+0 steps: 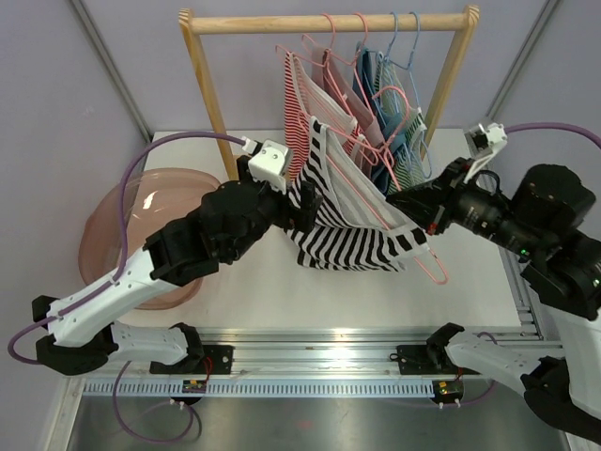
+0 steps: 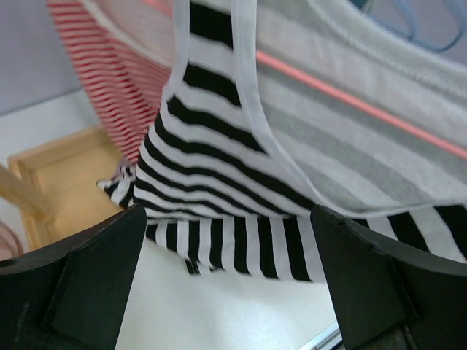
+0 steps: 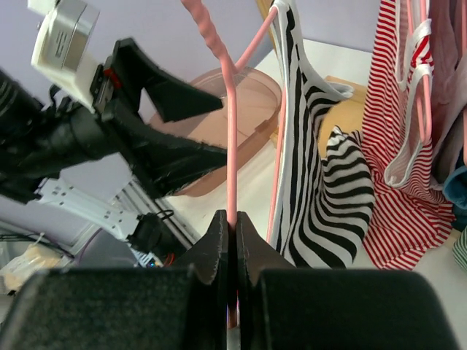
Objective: Remove the tank top from the hanger
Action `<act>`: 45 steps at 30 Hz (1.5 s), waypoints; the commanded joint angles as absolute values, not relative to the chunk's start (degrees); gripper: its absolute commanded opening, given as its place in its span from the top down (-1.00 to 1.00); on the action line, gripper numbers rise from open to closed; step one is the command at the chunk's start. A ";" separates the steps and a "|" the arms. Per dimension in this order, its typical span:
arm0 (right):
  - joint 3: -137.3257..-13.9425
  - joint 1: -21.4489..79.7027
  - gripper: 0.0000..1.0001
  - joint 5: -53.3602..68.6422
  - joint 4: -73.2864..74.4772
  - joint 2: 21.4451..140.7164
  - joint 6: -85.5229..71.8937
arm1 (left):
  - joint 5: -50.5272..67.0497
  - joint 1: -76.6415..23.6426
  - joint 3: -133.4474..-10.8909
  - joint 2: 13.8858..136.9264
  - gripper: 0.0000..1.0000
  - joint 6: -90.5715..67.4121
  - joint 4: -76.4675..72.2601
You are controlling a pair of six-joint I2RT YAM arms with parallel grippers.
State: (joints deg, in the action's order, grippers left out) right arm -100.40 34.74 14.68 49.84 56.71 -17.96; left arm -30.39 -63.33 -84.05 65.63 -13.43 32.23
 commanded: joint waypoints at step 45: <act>-94.57 35.24 1.00 16.26 51.15 49.57 -18.63 | -27.97 -61.87 -88.52 71.19 0.34 -4.83 17.32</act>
